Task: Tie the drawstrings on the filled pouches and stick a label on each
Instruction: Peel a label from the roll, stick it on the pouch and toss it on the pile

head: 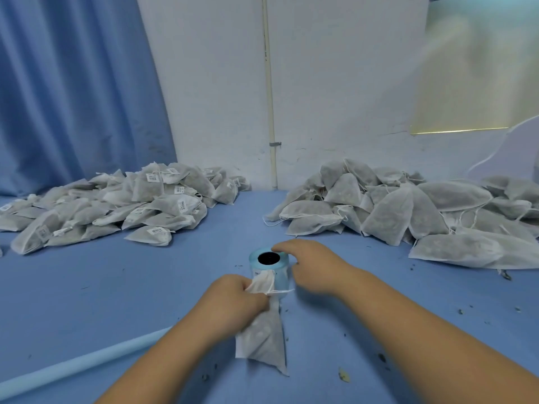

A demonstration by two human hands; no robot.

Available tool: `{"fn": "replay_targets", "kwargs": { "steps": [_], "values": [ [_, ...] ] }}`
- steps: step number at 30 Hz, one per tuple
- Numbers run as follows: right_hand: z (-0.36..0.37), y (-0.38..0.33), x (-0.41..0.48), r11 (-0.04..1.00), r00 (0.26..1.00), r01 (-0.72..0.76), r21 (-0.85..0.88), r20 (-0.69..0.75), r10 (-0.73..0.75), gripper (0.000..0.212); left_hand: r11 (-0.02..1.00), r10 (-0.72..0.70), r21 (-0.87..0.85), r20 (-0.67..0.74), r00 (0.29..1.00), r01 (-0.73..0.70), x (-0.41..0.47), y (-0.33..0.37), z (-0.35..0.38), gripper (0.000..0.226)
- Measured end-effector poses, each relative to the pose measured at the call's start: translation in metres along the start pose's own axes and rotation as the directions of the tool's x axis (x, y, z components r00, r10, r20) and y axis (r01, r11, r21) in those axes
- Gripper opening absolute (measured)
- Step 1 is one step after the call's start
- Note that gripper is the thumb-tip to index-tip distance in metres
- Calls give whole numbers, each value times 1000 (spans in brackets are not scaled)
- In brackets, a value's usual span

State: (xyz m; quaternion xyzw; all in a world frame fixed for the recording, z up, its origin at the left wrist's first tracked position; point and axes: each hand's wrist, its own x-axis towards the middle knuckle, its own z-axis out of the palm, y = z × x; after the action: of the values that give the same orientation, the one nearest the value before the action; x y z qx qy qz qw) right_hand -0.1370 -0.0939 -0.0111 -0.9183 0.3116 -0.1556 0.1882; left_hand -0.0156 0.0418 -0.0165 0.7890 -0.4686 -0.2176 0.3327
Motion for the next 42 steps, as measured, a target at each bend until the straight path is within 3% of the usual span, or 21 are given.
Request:
{"fn": "replay_targets", "kwargs": {
  "steps": [4,8,13,17,21,27,32,34,36,39,42],
  "values": [
    [8,2,3,1000,1000,0,8,-2,0,49,999,-17,-49,31,999,18,-5,-10,-18,28],
    [12,1,-1,1000,999,23,12,-39,-23,43,998,-63,23,79,995,62,-7,-16,-35,32],
    [28,-3,-17,994,976,-2,109,-217,26,27,994,-105,24,162,981,102,-1,-13,-53,19],
    [45,-2,-30,978,959,-52,202,-262,105,12,985,-80,-132,209,975,109,11,-3,-50,31],
    [51,-2,-30,963,948,-107,248,-266,174,12,914,-77,-375,214,974,154,24,6,-39,23],
    [56,-3,-31,953,946,-115,280,-261,190,11,828,-90,-508,299,950,239,36,-11,-18,46],
    [54,5,-27,936,923,-147,319,-295,246,10,705,-80,-620,413,907,344,41,-24,-11,15],
    [54,8,-26,931,918,-158,329,-298,261,12,735,-78,-585,429,900,342,44,-25,-10,8],
    [53,10,-25,926,914,-163,339,-300,271,15,747,-53,-579,439,897,327,46,-27,-11,29],
    [53,11,-24,929,916,-156,336,-302,264,16,726,4,-604,483,875,330,46,-29,-8,28],
    [53,9,-25,934,918,-135,330,-314,243,18,756,30,-579,496,868,305,46,-29,-7,44]
  ]
}}
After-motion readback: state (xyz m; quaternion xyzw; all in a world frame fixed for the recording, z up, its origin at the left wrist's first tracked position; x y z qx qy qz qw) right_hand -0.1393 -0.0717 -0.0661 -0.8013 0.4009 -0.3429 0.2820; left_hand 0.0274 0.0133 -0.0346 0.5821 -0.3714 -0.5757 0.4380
